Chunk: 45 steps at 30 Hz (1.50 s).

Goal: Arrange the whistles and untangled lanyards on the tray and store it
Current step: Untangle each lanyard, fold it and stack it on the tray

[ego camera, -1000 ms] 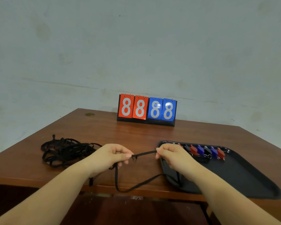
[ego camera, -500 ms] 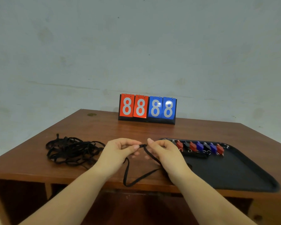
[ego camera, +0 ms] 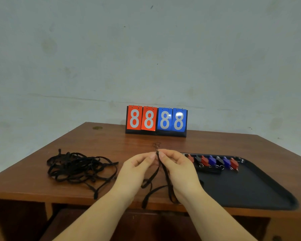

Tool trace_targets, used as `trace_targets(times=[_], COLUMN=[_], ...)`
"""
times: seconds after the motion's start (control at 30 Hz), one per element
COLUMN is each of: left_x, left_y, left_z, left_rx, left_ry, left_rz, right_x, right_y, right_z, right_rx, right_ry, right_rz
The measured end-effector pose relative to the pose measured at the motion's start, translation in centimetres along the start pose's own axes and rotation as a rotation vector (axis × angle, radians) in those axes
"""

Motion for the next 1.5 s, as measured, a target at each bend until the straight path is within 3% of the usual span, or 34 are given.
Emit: trace_targets(times=[0.17,0.37,0.53,0.63,0.87,1.1,1.5], left_x=[-0.1,-0.2,0.3,0.2,-0.8,-3.5,-9.4], left_y=[-0.9,-0.5,0.3,1.5,5.0,5.8,9.7], left_z=[0.3,0.5,1.9,2.1,1.2,0.0,-6.1], left_rx=[-0.045,-0.26,-0.636,-0.739,-0.654,-0.597,-0.423], left_ry=[-0.013,0.023,0.055,0.059,0.05,0.038,0.099], left_rz=[-0.029,-0.017,0.052,0.149,0.247,0.282,0.313], right_x=[-0.2,-0.5,-0.7,-1.2,-3.4,-6.1,-10.7], right_y=[-0.1,0.0,1.1,1.9,3.3,4.4,9.0], right_z=[0.3,-0.5,-1.1,-1.5,-2.2,-1.0,3.9], right_rx=[0.309,0.436,0.047,-0.164,-0.479,-0.556,-0.67], right_ry=[-0.075,-0.223,-0.165,-0.139,-0.194,-0.221,-0.402], right_rz=[-0.058,-0.223,-0.324,-0.381,-0.508,-0.552,-0.463])
Point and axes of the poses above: each hand's wrist, its own x-axis towards the middle knuckle, its own y-axis out of the back of the hand, z = x × y, the point moved 2 cm from there along x, towards the middle knuckle, and after that the axes turned 11 degrees about -z, right-handed, at the moved point
